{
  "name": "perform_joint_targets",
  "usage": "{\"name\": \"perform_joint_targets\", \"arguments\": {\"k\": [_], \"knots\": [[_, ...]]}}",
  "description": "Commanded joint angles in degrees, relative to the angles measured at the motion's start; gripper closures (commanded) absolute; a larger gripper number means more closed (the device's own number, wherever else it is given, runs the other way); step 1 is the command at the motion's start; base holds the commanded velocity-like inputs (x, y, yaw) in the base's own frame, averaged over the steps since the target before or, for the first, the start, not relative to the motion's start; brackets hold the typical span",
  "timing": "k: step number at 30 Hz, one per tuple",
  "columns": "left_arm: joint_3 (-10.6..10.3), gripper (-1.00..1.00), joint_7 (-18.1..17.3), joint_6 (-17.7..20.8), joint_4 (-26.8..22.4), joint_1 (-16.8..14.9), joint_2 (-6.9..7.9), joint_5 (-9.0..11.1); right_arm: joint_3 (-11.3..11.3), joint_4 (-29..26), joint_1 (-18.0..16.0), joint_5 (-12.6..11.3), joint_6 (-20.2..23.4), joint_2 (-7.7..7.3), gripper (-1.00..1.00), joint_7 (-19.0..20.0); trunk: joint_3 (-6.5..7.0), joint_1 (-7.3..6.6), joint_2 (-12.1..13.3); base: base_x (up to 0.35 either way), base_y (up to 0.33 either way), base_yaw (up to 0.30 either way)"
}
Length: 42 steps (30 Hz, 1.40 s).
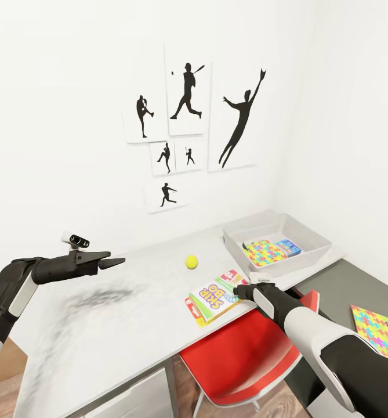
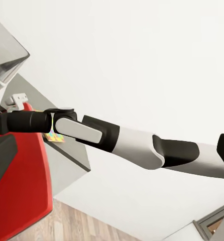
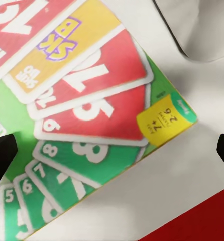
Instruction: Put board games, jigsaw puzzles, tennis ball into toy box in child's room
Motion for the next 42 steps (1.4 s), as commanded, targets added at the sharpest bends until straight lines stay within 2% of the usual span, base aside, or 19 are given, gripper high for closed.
{"name": "perform_joint_targets", "arguments": {"k": [1,25,42], "knots": [[-0.14,-1.0,-0.28,0.61,0.0,-0.05,0.06,0.03,0.64,-0.07,0.01,-0.28,0.32,-0.06,-1.0,-0.44,-0.09,0.02,-0.04,0.009,0.0,0.0],[-0.15,-1.0,-0.28,0.61,0.01,-0.05,-0.03,-0.06,0.58,-0.07,0.01,-0.28,0.32,-0.06,-1.0,-0.44,-0.09,0.02,-0.04,0.001,0.044,0.0],[-0.16,-1.0,-0.28,0.61,0.03,-0.05,-0.08,-0.31,0.67,-0.07,0.01,-0.28,0.32,-0.05,-1.0,-0.44,-0.09,0.02,-0.04,0.005,0.191,0.0]]}}
